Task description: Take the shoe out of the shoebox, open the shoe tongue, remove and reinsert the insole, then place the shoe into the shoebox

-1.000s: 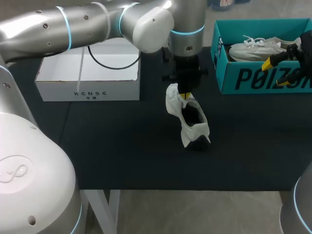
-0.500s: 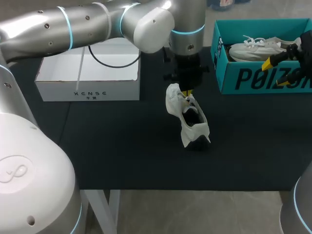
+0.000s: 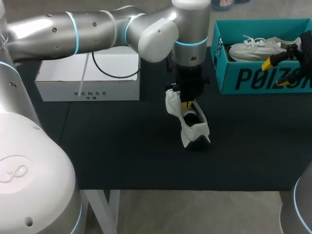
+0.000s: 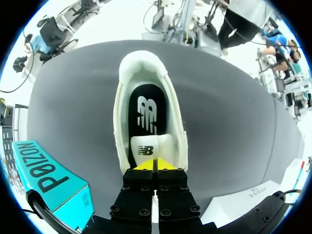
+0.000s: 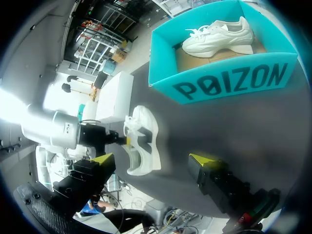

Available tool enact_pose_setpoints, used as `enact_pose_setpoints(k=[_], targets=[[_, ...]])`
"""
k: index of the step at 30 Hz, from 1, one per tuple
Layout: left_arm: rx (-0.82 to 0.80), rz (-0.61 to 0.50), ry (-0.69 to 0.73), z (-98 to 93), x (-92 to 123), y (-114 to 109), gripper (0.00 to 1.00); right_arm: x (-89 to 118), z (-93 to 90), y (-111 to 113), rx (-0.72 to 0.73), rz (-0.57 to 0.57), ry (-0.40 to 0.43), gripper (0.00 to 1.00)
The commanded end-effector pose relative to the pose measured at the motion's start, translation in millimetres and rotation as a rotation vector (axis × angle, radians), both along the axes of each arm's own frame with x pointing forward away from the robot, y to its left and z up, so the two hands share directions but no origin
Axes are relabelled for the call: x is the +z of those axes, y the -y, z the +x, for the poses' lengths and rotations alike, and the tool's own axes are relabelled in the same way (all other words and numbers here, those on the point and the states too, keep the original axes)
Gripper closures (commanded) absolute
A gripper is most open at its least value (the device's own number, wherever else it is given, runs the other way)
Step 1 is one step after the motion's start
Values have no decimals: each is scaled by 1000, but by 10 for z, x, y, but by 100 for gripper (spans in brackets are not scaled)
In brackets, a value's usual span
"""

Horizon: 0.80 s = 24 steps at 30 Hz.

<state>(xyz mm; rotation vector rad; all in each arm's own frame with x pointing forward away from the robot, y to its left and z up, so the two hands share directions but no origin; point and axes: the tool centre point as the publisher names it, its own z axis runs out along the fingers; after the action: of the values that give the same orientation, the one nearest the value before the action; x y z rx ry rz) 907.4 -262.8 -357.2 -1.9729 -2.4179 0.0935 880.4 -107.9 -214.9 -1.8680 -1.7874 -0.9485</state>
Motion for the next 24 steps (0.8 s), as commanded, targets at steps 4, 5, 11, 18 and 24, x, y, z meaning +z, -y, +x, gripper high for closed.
enact_pose_setpoints(k=[4,5,11,18,24], targets=[[104,-54,10,-1,395,-18,100,-2,-3,-2,-1,-2,0,0],[129,-67,-3,-23,467,-13,100,-2,-3,-2,-1,-2,0,0],[385,-38,-3,-130,648,2,100,-2,-3,-2,-1,-2,0,0],[385,-38,-3,-130,648,2,100,-2,-3,-2,-1,-2,0,0],[757,106,-36,-97,635,8,100,-2,-3,-2,-1,-2,0,0]])
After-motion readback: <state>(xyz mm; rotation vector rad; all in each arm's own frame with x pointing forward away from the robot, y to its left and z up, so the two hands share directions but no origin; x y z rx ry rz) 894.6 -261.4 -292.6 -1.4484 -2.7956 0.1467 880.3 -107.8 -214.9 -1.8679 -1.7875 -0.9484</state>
